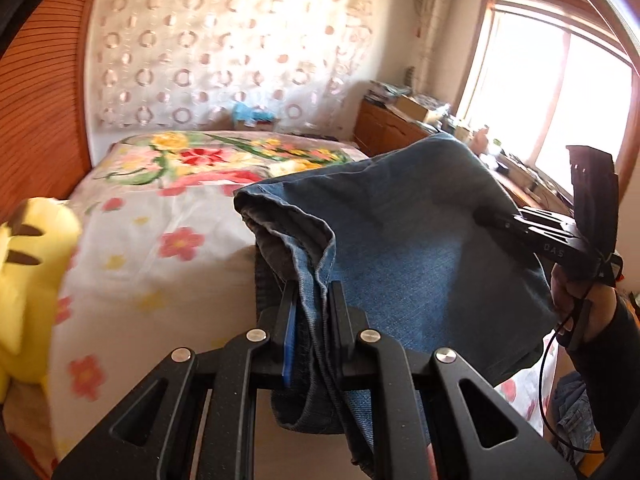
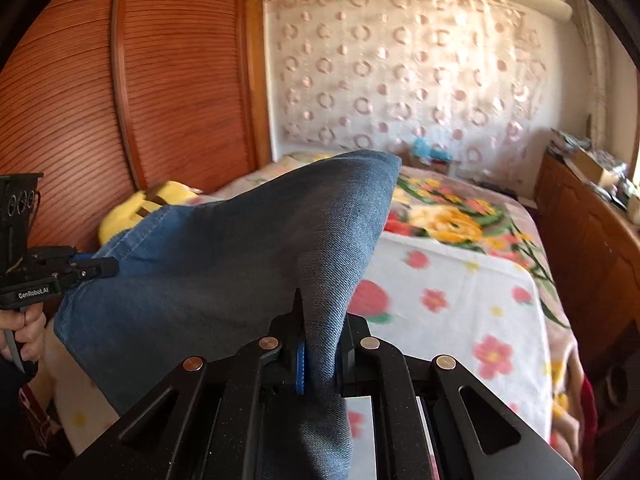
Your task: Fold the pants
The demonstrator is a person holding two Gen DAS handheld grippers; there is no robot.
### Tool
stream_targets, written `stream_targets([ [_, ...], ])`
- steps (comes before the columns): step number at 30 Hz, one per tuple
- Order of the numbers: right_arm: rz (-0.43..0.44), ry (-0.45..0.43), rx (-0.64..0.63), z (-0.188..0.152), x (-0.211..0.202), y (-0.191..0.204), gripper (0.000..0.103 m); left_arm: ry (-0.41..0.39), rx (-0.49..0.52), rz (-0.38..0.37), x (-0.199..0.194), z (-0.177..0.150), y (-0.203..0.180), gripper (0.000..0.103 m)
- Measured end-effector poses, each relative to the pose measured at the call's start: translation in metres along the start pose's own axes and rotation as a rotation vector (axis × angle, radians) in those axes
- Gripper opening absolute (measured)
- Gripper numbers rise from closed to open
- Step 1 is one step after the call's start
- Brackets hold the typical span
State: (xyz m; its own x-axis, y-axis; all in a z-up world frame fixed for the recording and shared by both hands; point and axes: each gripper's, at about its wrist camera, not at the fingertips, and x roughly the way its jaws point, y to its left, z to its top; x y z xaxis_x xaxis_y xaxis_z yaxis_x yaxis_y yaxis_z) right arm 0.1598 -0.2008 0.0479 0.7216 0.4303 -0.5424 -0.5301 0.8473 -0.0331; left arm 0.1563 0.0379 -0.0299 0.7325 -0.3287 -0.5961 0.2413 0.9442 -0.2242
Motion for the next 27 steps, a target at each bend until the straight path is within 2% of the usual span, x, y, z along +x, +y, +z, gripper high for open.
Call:
stream_targets([
  [4,0.003,0.068,0.064,-0.015,0.011,-0.035,0.010,0.045,0.054,0.027,0.036,0.002,-0.019,0.016],
  [7,0.003,0.130,0.094,-0.028,0.030,-0.050,0.011,0.072,0.060,0.047,0.048,-0.001,-0.021,0.017],
  [10,0.004,0.154,0.123,-0.035,0.041,-0.056,0.015,0.081,0.076,0.072,0.049,-0.003,-0.022,0.025],
  [12,0.007,0.156,0.137,-0.035,0.043,-0.059,0.017,0.068,0.084,0.088,0.044,-0.003,-0.023,0.037],
  [14,-0.003,0.161,0.141,-0.036,0.044,-0.061,0.031,0.053,0.086,0.091,0.039,-0.001,-0.023,0.050],
  [16,-0.021,0.178,0.151,-0.034,0.047,-0.063,0.037,0.033,0.086,0.076,0.033,0.003,-0.025,0.059],
  [18,-0.020,0.187,0.164,-0.035,0.045,-0.059,0.043,0.028,0.092,0.065,0.029,0.004,-0.029,0.075],
  [20,-0.026,0.195,0.177,-0.039,0.037,-0.059,0.051,0.019,0.108,0.049,0.026,0.005,-0.036,0.077],
  [27,-0.012,0.210,0.214,-0.052,0.011,-0.056,0.053,0.038,0.137,0.005,0.036,0.003,-0.058,0.077],
])
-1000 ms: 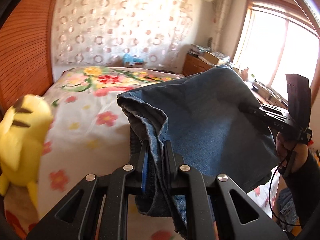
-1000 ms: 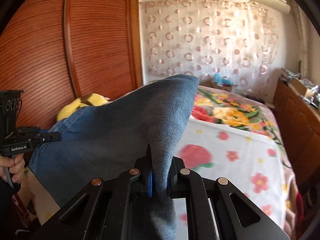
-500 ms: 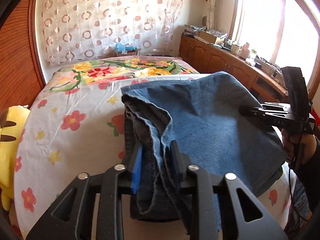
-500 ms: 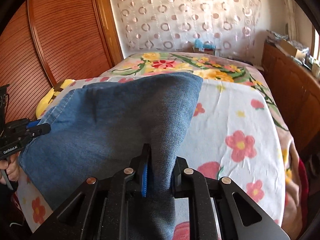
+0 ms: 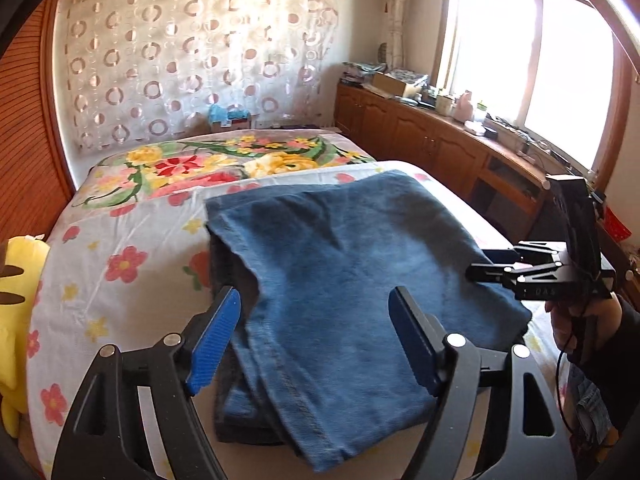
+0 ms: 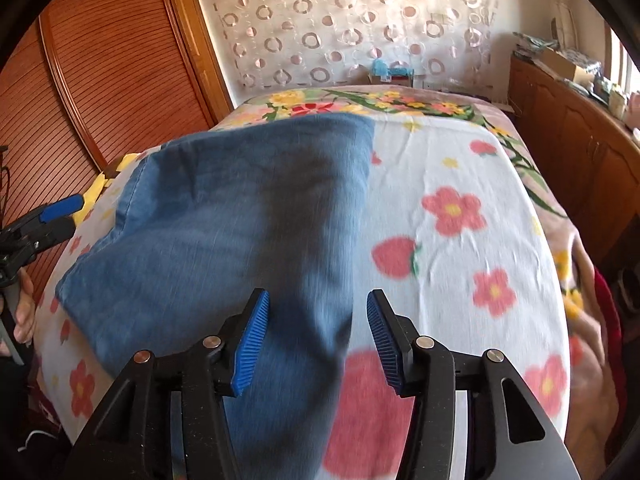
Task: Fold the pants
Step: 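Grasp the jeans with the right gripper and fold it over the stack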
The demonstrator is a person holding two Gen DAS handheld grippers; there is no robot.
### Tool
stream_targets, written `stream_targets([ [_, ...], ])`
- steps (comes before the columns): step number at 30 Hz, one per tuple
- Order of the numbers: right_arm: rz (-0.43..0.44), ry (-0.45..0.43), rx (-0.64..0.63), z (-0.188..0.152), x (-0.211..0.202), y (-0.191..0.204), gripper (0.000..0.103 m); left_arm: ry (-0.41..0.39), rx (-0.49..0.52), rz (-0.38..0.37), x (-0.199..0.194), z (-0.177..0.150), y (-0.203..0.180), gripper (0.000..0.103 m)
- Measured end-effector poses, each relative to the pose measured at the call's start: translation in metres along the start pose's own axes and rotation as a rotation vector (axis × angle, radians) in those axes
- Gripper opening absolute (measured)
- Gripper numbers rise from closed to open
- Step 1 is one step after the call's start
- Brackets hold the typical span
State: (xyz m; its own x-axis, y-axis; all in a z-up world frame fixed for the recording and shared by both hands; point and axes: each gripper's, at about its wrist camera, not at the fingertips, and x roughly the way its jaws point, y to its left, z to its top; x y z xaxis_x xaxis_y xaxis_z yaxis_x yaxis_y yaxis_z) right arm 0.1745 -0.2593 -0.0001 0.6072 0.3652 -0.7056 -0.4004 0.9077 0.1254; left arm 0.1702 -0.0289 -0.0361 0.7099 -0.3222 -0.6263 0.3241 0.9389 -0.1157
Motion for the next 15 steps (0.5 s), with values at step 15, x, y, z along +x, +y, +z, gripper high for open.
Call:
stream_targets([
  [15,0.045,0.008,0.071,-0.018,-0.005,-0.008,0.053,0.111,0.039,-0.025,0.024,-0.037,-0.025,0.077],
])
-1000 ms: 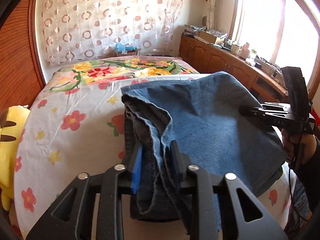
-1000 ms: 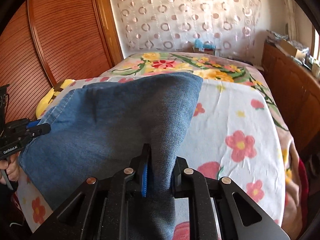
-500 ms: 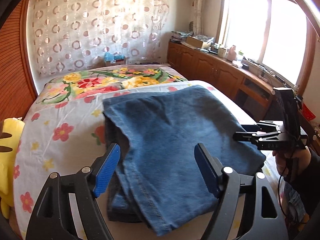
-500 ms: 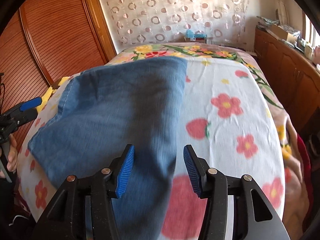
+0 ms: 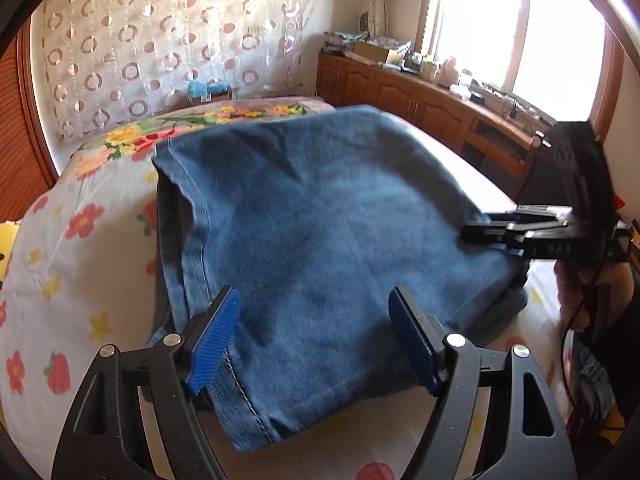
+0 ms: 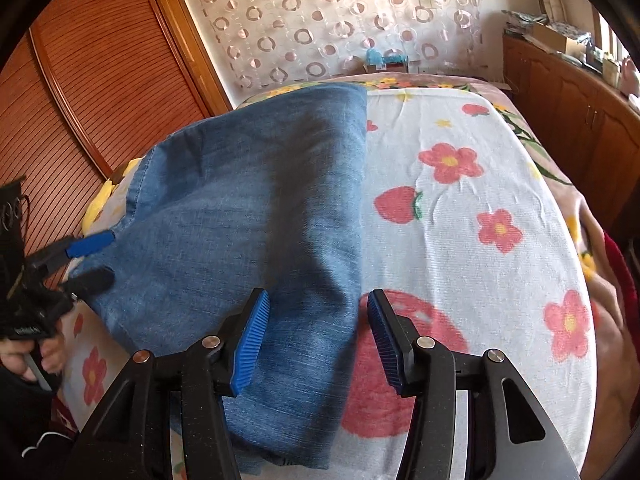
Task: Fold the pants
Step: 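Grasp the jeans with the right gripper and fold it over the stack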
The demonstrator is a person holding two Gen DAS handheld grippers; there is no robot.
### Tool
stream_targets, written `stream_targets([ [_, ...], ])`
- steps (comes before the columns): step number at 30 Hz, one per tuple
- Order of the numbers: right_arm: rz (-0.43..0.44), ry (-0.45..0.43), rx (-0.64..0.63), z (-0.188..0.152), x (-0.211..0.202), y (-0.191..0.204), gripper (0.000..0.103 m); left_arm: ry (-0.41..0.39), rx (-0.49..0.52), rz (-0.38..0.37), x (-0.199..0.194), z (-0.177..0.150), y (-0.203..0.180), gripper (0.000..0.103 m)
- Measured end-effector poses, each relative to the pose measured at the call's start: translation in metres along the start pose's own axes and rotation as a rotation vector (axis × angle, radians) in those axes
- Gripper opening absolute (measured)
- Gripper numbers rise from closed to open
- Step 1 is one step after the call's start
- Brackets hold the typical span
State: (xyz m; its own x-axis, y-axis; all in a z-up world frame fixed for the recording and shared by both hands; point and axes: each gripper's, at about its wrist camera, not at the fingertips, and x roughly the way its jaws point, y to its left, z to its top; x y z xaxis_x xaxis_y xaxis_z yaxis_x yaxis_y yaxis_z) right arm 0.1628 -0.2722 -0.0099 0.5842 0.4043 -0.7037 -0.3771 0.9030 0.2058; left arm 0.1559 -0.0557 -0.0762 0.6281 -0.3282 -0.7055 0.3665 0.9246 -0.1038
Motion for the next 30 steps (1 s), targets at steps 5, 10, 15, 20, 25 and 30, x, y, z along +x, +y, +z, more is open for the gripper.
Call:
stream_targets([
  [5,0.017,-0.003,-0.003,-0.006,0.001,0.003,0.041,0.004,-0.003,0.005,0.003,-0.007,0.002,0.077],
  [10,0.049,-0.044,-0.003,-0.002,-0.010,0.007,0.010,0.001,-0.017,0.000,0.001,-0.007,0.002,0.077],
  [15,0.076,-0.151,-0.078,0.013,-0.044,0.037,0.009,-0.034,-0.050,0.013,-0.022,-0.006,0.011,0.077],
  [20,0.115,-0.197,-0.176,0.030,-0.056,0.081,0.008,-0.090,-0.094,0.051,-0.058,-0.008,0.032,0.077],
  [25,0.169,-0.208,-0.260,0.039,-0.048,0.122,0.008,-0.141,-0.139,0.121,-0.095,-0.016,0.063,0.077],
  [30,0.223,-0.176,-0.307,0.044,-0.018,0.156,0.008,-0.164,-0.187,0.169,-0.119,-0.028,0.093,0.077],
])
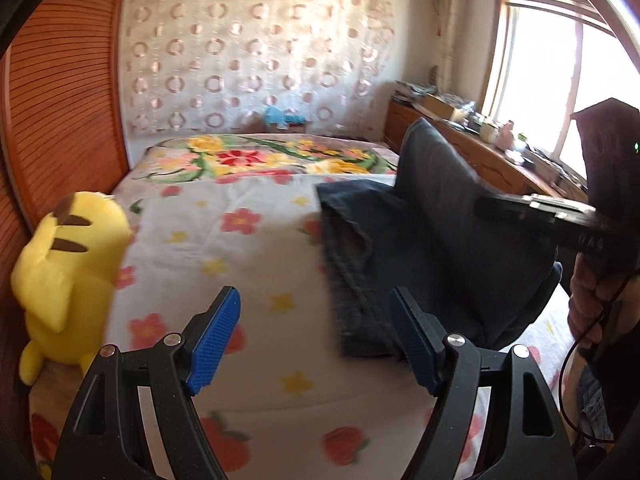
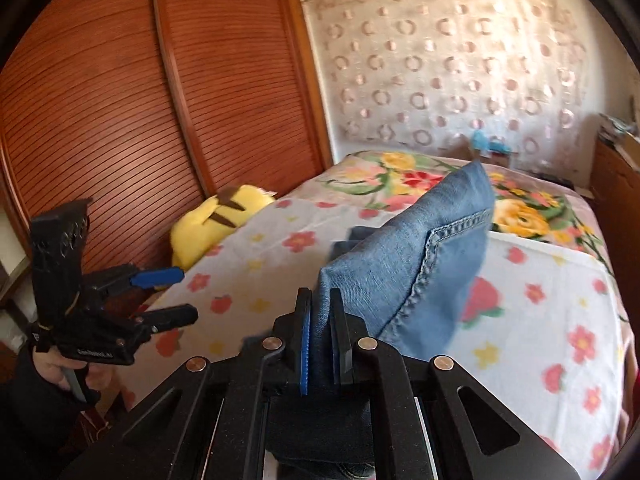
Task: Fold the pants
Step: 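Grasp the jeans with the right gripper and fold it over the stack, then open the right gripper and release the folded jeans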
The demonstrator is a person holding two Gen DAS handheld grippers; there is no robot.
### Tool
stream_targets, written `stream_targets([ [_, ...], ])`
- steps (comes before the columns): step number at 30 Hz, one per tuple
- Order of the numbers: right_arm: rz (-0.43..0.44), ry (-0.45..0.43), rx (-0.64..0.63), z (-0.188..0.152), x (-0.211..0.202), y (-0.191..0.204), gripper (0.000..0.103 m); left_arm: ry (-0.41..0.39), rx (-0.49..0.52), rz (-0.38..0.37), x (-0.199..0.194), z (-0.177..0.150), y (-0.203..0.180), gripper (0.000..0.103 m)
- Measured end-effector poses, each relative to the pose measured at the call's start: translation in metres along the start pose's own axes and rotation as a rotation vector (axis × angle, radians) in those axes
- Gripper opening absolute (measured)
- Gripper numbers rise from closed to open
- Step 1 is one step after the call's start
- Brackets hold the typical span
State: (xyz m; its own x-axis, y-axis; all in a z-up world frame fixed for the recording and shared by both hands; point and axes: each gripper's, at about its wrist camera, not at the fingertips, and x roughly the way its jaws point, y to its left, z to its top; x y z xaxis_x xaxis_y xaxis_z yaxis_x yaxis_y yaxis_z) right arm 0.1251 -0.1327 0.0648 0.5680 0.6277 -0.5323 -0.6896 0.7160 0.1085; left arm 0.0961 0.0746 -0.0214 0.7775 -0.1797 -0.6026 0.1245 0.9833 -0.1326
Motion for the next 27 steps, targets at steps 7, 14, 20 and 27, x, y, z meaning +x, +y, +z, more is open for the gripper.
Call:
stream_targets([
  [7,0.100,0.090,-0.036,-0.002,0.068,0.016,0.003,-0.019,-0.041,0.048,-0.013,-0.003,0.033,0.077],
  [14,0.104,0.173,-0.054,-0.007,0.113,0.017,0.003,-0.011,-0.058,0.062,-0.014,-0.009,0.046,0.077],
  [20,0.075,0.103,-0.012,0.006,0.092,-0.006,0.003,-0.001,-0.053,0.042,-0.005,-0.009,0.036,0.077],
  [27,-0.016,0.034,-0.028,0.020,0.072,-0.031,0.003,0.024,-0.025,-0.018,0.014,-0.007,0.008,0.077],
])
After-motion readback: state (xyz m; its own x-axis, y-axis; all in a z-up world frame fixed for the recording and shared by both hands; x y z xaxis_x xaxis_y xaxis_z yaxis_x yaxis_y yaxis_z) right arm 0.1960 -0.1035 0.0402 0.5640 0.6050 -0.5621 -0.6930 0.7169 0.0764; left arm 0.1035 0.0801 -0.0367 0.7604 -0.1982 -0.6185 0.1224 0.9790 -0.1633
